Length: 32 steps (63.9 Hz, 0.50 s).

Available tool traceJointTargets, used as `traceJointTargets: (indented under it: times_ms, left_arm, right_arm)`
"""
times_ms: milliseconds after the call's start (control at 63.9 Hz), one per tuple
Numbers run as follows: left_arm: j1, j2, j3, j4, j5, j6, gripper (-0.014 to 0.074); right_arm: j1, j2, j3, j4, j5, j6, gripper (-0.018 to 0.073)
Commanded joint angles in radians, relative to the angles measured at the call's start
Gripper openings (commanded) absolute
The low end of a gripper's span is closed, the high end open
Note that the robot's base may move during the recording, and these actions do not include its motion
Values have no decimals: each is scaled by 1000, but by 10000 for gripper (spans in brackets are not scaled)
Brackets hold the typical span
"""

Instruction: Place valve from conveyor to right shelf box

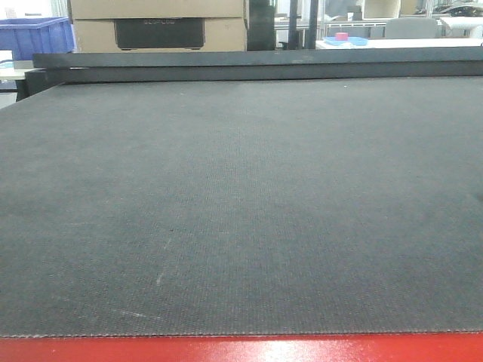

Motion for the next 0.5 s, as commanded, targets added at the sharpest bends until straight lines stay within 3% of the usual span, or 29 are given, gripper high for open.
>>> traceJointTargets:
  times_ms: [0,110,235,485]
  left_arm:
    - [2,-3,-16,-42,-11,-5,-111]
    - [2,-3,-139,-80,104,-5,-111]
    - [2,60,-343,-12,347,-5,-111]
    - [2,413,-727,7,596,-5,-111]
  right_arm:
    - [-6,-3,-1,-5,-73,-2,-165]
    - [-6,-3,-103,-5,18,-2,-165]
    - [-6,12,-267,-5,170,-2,-165]
    - [-6,323,-592,-5,449,-2,-165]
